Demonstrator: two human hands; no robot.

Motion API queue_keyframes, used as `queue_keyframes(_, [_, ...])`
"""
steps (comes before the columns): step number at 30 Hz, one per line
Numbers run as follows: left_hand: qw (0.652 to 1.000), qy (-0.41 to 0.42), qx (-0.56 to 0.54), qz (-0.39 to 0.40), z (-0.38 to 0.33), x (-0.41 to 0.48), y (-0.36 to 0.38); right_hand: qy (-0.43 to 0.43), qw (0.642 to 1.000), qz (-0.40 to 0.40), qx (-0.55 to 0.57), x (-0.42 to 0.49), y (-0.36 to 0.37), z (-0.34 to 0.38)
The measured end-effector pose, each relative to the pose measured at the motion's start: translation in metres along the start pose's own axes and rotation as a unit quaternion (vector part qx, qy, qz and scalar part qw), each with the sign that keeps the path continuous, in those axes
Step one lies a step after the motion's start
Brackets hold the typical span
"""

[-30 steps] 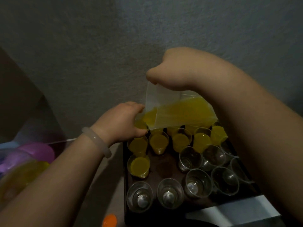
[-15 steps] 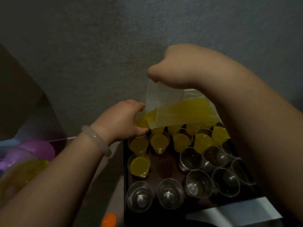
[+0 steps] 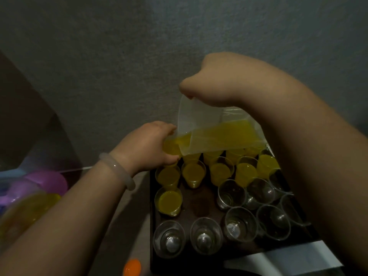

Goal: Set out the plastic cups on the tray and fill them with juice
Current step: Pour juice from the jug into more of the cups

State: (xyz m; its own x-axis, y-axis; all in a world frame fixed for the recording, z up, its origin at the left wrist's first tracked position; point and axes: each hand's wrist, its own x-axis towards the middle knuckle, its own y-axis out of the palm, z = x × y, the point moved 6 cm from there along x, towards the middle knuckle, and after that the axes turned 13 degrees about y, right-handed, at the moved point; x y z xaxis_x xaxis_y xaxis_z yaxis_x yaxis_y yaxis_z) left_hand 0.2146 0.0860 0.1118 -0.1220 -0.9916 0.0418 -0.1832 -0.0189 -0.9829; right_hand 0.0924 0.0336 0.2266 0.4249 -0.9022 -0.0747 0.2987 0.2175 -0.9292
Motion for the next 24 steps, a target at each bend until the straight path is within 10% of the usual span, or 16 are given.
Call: queue_keyframes(24, [0.995,-0.046,-0.037,-0.078,0.004,-0.018,-0.012,0.136,0.899,0.005,0.415,0.008,0.032,-0.103])
